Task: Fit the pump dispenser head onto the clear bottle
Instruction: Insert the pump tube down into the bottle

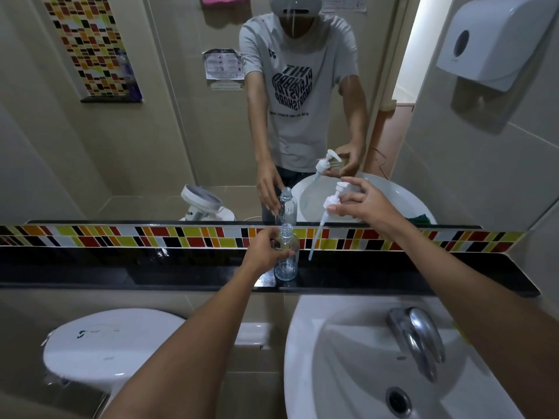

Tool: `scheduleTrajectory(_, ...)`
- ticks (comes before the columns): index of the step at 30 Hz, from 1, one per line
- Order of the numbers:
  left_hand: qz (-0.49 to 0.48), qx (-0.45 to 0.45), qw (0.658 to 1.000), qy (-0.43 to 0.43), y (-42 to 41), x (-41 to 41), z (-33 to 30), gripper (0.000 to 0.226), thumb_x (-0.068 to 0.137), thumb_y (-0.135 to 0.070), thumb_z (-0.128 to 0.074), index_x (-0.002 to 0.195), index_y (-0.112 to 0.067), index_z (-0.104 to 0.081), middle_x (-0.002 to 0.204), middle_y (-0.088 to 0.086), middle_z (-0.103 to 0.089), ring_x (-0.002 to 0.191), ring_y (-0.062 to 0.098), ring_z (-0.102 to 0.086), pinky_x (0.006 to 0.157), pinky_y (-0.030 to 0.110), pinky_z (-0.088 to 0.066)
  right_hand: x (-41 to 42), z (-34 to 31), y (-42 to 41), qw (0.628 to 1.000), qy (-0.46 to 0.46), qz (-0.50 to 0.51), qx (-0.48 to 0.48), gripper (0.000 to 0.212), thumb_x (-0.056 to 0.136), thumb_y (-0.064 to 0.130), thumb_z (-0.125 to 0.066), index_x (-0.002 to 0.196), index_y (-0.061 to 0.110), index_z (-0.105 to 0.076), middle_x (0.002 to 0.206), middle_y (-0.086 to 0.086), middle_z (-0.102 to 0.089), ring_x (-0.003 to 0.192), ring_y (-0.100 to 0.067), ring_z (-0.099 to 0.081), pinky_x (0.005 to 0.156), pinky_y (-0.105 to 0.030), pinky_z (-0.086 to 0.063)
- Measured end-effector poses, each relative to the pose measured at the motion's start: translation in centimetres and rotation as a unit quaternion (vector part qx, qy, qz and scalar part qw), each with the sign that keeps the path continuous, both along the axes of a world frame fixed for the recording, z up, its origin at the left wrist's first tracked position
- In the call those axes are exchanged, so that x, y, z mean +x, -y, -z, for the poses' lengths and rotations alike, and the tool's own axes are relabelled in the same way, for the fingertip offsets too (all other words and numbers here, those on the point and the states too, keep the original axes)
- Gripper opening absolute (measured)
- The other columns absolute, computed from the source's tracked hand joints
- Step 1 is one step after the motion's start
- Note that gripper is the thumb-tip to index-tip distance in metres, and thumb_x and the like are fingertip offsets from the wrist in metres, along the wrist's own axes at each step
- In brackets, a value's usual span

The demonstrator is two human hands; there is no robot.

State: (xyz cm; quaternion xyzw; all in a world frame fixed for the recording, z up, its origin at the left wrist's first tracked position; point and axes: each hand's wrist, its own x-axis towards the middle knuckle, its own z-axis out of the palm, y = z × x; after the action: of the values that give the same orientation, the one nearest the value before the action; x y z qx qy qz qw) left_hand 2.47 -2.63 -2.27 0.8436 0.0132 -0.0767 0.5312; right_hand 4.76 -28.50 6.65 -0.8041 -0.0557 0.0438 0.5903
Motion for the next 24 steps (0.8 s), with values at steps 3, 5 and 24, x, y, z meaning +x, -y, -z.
scheduleTrajectory(3, 0.001, -0.002, 1.000, 0.004, 0.2, -0.3, 0.1, 0.062, 0.080, -0.004, -0.086, 0.135, -0.005, -0.058, 0.112, -0.001, -0.065, 0.106, 0.021, -0.065, 0.095, 0.041, -0.060, 0.4, -0.7, -0.9, 0.999, 0.028, 0.019, 0.029, 0.078, 0.061, 0.038, -0.097, 0.128, 0.023, -0.061, 0.112, 0.000, -0.079, 0.107, -0.016, -0.076, 0.100, -0.037, -0.056)
scheduleTrajectory(5, 0.000, -0.007, 1.000, -0.004, 0.3, -0.4, 0.2, 0.062, 0.079, -0.003, -0.086, 0.134, -0.005, -0.058, 0.116, 0.003, -0.067, 0.106, 0.021, -0.066, 0.097, 0.042, -0.060, 0.8, -1.2, -1.6, 0.997, 0.050, 0.014, 0.049, 0.085, 0.055, 0.044, -0.098, 0.128, 0.015, -0.066, 0.116, -0.004, -0.079, 0.111, -0.018, -0.074, 0.106, -0.039, -0.054)
scheduleTrajectory(24, -0.003, -0.057, 0.998, -0.018, 0.4, -0.5, 0.8, 0.060, 0.080, 0.004, -0.083, 0.137, -0.005, -0.065, 0.124, 0.016, -0.075, 0.115, 0.031, -0.073, 0.101, 0.053, -0.060, 1.5, -5.7, -5.6, 0.988, 0.127, 0.010, 0.091, 0.036, 0.078, 0.015, -0.089, 0.110, 0.010, -0.075, 0.106, -0.009, -0.080, 0.095, -0.012, -0.076, 0.088, -0.019, -0.058)
